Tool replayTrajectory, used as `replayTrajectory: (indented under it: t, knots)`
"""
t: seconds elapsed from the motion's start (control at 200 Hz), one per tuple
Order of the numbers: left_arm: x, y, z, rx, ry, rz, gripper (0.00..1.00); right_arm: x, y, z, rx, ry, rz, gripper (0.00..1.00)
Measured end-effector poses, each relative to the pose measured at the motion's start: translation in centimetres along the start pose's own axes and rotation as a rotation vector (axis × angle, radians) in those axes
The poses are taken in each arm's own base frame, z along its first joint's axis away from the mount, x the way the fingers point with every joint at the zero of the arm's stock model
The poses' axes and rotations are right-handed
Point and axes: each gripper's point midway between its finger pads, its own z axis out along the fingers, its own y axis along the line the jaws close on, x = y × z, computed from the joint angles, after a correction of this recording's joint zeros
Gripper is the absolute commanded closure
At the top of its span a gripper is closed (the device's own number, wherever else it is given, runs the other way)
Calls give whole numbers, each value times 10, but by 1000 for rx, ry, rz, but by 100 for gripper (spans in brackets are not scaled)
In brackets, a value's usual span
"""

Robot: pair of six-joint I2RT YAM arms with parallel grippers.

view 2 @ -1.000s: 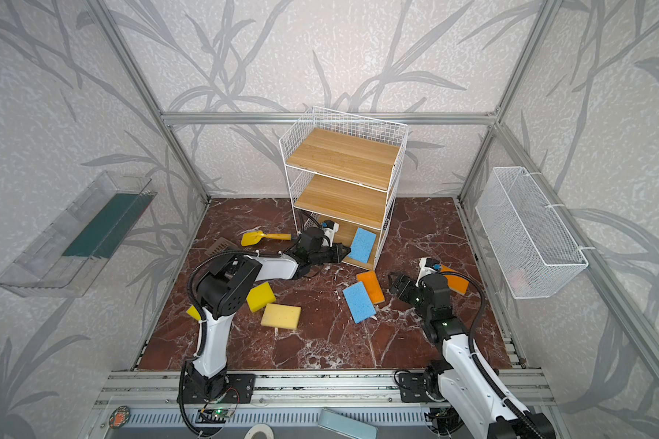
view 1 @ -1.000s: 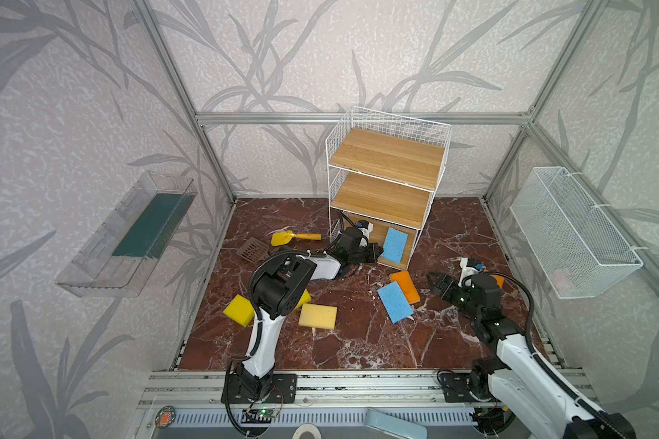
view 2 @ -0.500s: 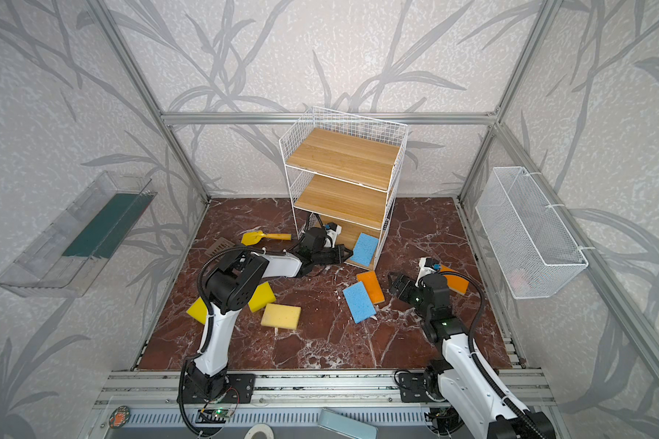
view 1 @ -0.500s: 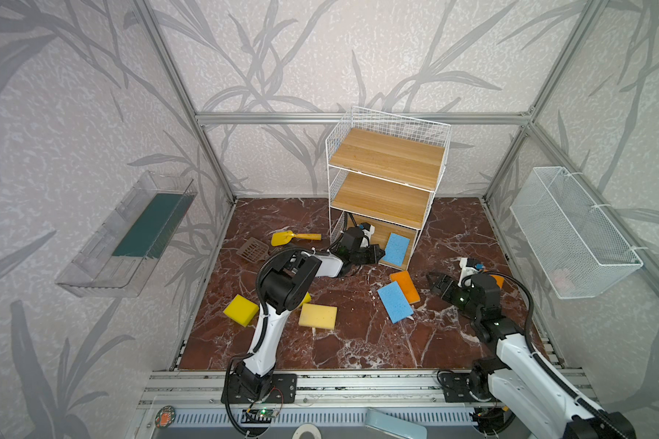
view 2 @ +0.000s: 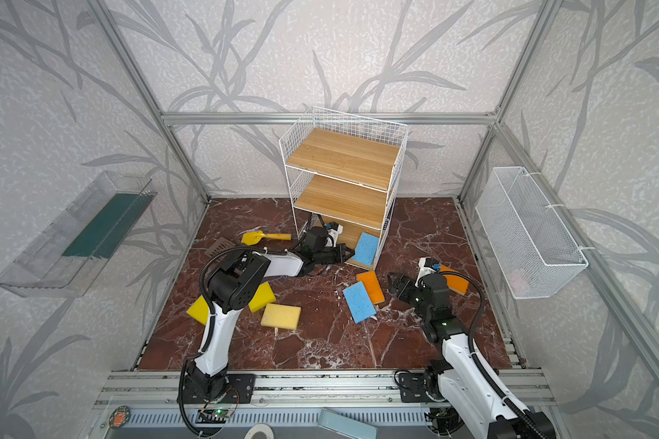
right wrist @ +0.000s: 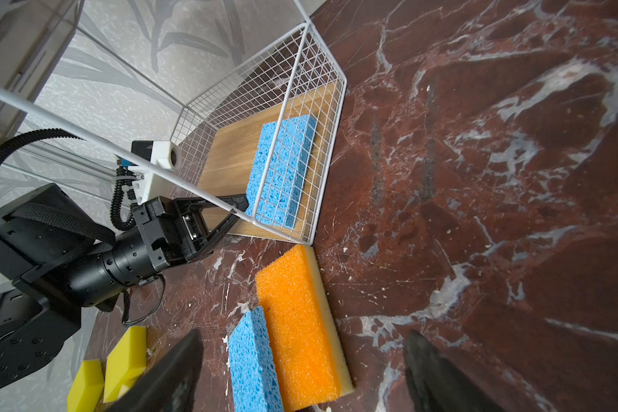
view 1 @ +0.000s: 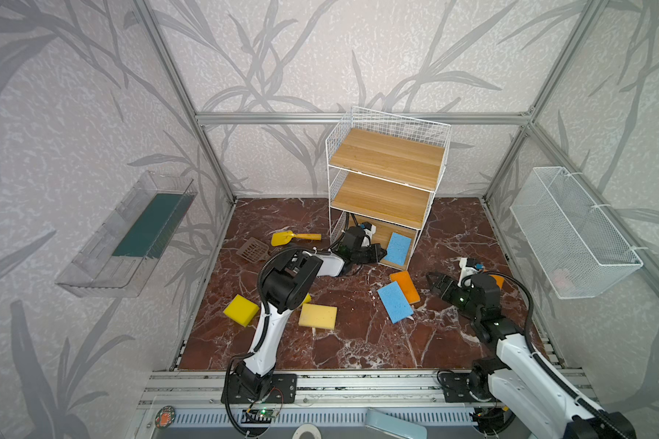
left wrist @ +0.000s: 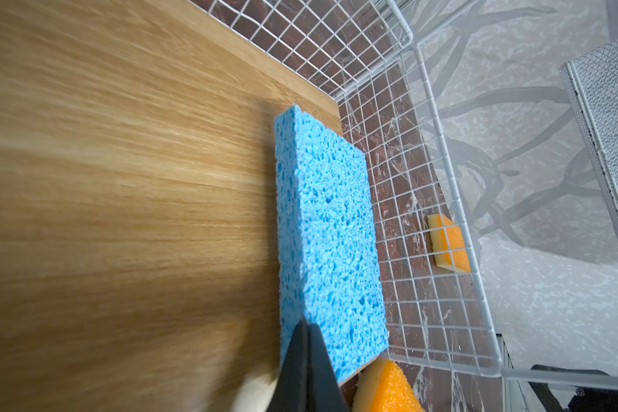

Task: Place and organize the cleaning sponges onto the shelf
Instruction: 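Place the blue sponge on the bottom shelf board and open the left gripper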

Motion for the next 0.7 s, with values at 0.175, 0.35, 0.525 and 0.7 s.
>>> replayTrajectory:
  t: [0.175, 0.35, 0.525, 0.7]
  knots:
    - [0, -4, 2, 13, 4, -2, 65, 0, 0, 0, -1, 1, -1, 14]
    - [1, -4, 2, 11, 6, -4, 49, 0, 1, 0, -2, 1, -1, 14]
    - [2, -7, -3, 17, -3, 10, 34, 0, 2, -1, -5, -3, -2, 14]
    - [10, -9, -18, 0, -6, 17, 28, 0, 1, -1, -5, 2, -7, 16]
